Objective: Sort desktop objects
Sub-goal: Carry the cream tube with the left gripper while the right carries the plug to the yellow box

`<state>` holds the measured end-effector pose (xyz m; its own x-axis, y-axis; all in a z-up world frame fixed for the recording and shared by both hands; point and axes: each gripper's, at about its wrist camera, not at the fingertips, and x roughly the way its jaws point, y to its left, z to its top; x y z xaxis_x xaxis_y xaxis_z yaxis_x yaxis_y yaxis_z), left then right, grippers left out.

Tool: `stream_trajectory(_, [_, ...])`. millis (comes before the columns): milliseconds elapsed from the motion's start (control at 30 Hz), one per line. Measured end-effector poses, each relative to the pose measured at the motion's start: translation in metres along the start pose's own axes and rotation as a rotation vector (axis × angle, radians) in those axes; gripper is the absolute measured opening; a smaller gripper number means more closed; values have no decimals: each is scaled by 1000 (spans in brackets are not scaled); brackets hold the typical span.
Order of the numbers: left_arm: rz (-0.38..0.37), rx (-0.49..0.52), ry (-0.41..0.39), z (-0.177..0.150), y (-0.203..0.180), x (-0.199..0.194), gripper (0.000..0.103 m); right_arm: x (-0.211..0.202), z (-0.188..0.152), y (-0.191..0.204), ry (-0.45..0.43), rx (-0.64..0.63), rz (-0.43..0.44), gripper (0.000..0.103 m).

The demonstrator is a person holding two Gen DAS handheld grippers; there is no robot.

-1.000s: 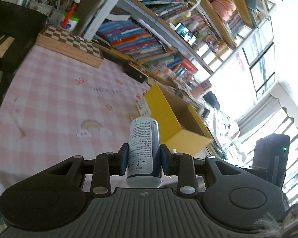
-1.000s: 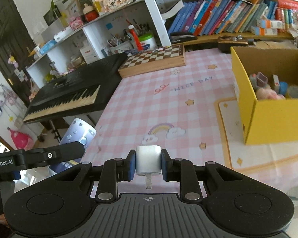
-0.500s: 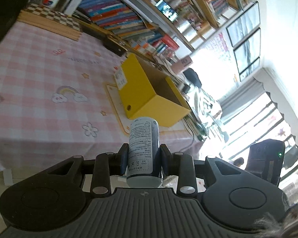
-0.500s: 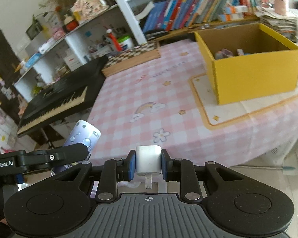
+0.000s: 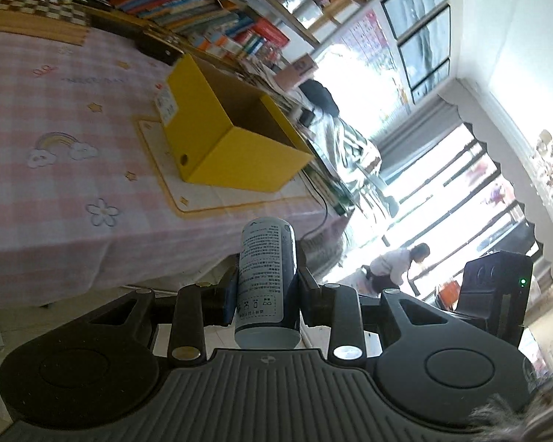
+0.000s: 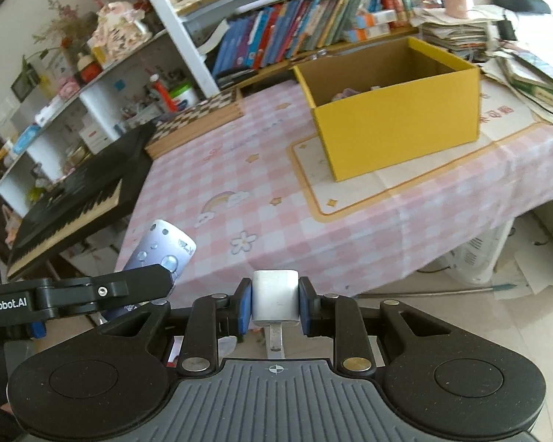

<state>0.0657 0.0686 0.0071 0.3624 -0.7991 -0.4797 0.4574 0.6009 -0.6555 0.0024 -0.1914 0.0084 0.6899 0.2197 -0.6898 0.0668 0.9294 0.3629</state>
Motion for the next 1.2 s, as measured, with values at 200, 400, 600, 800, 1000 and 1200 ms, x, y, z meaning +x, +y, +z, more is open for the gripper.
stream_trajectory(200, [-18, 31, 36, 5, -11, 22, 30, -3, 2, -18, -8, 36, -23, 24])
stream_trajectory(400, [-34, 48, 69, 15, -24, 50, 30, -6, 14, -40, -10, 55, -38, 24])
stream_trajectory(600, [-38, 50, 78, 25, -38, 79, 30, -5, 31, -66, -7, 63, -40, 24])
stream_trajectory(800, [-34, 60, 86, 35, -53, 107, 30, -2, 49, -93, -1, 62, -29, 24])
stream_trajectory(1000, [-21, 41, 81, 44, -65, 134, 30, 3, 68, -119, 7, 52, -13, 24])
stream_trajectory(1200, [4, 34, 62, 53, -78, 159, 30, 12, 90, -147, 20, 32, 20, 24])
